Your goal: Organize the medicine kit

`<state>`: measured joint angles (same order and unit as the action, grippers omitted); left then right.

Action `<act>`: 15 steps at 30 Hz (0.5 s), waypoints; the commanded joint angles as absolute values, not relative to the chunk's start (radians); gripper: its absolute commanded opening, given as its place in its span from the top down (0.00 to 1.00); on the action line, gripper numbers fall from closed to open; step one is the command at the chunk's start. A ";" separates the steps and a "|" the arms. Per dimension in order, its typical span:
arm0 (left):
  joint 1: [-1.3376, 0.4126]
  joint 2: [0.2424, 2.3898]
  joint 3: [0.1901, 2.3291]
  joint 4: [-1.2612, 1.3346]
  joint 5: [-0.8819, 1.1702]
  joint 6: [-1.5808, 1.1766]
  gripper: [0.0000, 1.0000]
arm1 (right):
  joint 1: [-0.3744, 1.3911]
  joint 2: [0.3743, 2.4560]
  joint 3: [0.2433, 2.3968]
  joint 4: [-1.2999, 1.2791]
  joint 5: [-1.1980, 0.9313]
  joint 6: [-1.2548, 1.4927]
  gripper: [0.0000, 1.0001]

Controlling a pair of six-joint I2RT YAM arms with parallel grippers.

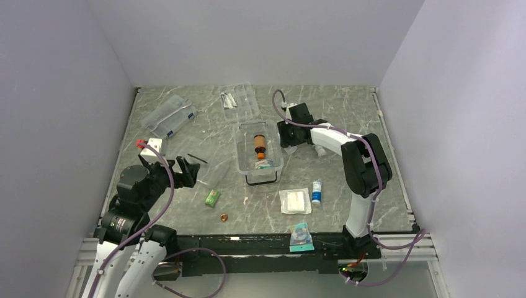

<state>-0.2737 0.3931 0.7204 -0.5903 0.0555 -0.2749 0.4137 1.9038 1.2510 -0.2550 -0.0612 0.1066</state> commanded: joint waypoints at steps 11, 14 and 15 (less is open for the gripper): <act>-0.273 0.404 0.744 -0.567 0.070 -0.270 0.01 | 0.410 1.793 1.241 -0.271 -0.019 0.136 0.84; -0.273 0.401 0.743 -0.566 0.069 -0.269 0.01 | 0.411 1.729 1.246 -0.289 0.027 0.158 0.85; -0.273 0.401 0.743 -0.566 0.069 -0.270 0.01 | 0.411 1.703 1.249 -0.296 0.036 0.162 0.85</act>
<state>-0.2737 0.3969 0.7204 -0.5896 0.0559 -0.2745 0.4137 1.8488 1.2312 -0.2981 -0.0311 0.1272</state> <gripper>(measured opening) 0.986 0.335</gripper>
